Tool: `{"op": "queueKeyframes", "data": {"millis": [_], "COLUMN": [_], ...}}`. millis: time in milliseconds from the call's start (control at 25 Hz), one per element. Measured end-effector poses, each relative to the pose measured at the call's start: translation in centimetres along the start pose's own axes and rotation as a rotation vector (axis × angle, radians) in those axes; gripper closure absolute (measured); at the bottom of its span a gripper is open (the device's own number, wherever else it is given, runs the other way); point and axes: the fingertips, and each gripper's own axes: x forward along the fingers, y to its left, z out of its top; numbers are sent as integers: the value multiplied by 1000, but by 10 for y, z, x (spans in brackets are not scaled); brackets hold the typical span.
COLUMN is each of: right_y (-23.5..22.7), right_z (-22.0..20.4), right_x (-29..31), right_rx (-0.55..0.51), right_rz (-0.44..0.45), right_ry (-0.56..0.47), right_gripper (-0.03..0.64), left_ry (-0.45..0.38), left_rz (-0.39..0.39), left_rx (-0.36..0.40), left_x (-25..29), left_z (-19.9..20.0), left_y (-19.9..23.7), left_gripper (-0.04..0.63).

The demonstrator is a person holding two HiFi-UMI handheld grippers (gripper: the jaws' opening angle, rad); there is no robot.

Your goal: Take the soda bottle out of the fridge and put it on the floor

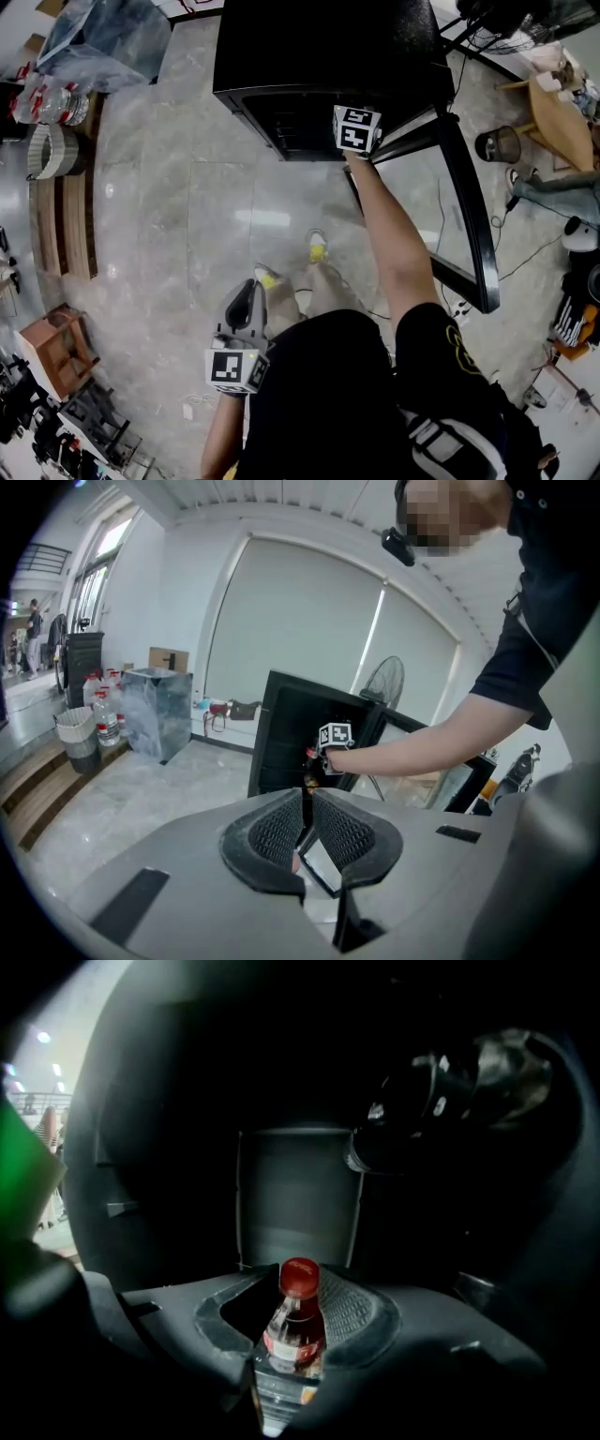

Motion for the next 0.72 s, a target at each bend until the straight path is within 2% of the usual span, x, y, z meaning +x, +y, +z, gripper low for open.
{"op": "queueKeyframes", "data": {"millis": [200,360,720], "right_y": [4,11,44], "right_z": [2,16,42], "right_x": [-23,-49,-155], "right_rx": [0,-13,-99], "right_rz": [24,65,244], "right_ry": [3,-5,-44], "right_gripper": [499,499,499], "left_ry": [-23,-78,-199], "left_rz": [-5,-2,25], "left_rx": [1,-4,-22], "left_x": [-9,-11,-27], "left_z": [4,17,23], "left_y": [-11,-17,-12], "left_gripper": [545,545,545]}}
